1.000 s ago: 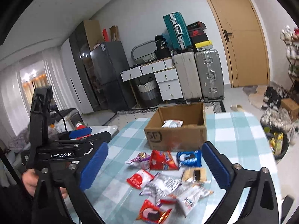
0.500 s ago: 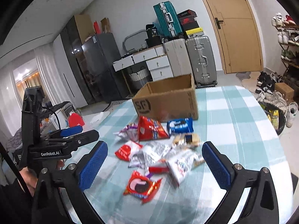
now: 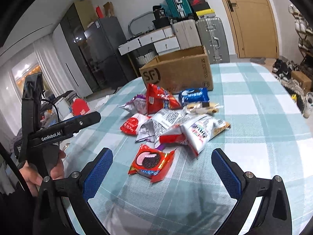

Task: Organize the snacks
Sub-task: 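Grasp the red Oreo packet with the right gripper while the left approaches a red packet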

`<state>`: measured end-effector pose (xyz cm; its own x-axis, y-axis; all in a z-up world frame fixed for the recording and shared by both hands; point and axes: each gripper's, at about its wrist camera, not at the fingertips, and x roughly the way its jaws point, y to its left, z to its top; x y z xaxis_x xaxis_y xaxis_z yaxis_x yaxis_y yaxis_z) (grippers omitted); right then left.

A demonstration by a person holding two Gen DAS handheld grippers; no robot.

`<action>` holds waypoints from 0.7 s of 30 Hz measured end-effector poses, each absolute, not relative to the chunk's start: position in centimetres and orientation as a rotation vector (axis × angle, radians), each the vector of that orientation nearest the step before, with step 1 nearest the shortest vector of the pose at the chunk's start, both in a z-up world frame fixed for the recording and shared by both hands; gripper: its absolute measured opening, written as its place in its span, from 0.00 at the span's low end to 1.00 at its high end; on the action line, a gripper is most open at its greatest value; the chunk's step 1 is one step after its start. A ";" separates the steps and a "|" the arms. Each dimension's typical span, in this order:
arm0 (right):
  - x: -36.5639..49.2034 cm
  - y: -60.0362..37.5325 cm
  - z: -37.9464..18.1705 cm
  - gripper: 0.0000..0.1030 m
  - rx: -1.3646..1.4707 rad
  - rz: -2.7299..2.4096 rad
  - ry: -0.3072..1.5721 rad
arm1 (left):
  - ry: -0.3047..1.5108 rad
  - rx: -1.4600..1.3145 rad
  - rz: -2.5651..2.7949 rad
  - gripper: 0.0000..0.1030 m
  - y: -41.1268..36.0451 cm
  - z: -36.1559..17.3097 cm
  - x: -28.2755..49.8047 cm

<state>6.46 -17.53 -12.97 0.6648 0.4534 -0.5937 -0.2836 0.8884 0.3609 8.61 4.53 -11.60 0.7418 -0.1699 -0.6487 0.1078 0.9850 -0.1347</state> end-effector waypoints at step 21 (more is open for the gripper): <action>10.2 -12.2 -16.9 0.81 0.169 0.380 0.962 | 0.807 -0.096 -0.169 1.00 5.5 -15.2 9.4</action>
<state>10.24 -12.16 -16.85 0.5121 0.3885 -0.7660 -0.2399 0.9211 0.3068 9.37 5.50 -15.24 0.6790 -0.1872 -0.7099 0.1137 0.9821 -0.1502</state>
